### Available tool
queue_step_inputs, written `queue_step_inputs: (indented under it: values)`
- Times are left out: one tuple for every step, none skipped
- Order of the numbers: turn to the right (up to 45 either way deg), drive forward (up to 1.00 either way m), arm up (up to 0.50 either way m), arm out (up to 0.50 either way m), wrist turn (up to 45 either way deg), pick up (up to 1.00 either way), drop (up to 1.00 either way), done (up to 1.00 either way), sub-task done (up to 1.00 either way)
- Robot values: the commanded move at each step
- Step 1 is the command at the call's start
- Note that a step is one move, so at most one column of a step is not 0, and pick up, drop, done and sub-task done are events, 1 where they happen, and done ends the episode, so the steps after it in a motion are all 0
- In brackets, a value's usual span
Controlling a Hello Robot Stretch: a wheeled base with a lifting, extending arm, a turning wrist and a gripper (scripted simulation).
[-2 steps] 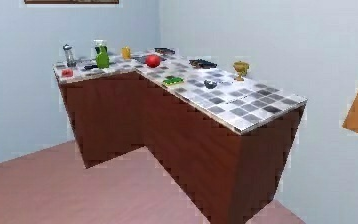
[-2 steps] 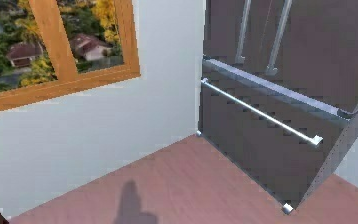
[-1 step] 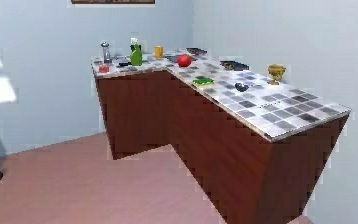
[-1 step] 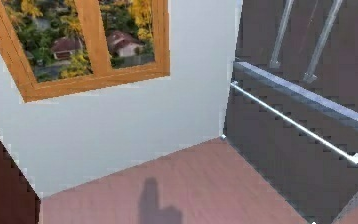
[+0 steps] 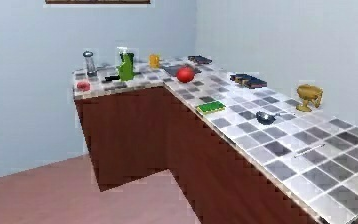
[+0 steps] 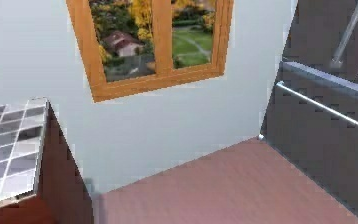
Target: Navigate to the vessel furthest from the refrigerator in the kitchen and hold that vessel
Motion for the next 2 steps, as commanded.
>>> queue_step_inputs:
  values:
    - [-24.0, 0.0, 0.0, 0.0, 0.0, 0.0, 0.0, 0.0, 0.0]
    - [0.0, 0.8, 0.0, 0.0, 0.0, 0.0, 0.0, 0.0, 0.0]
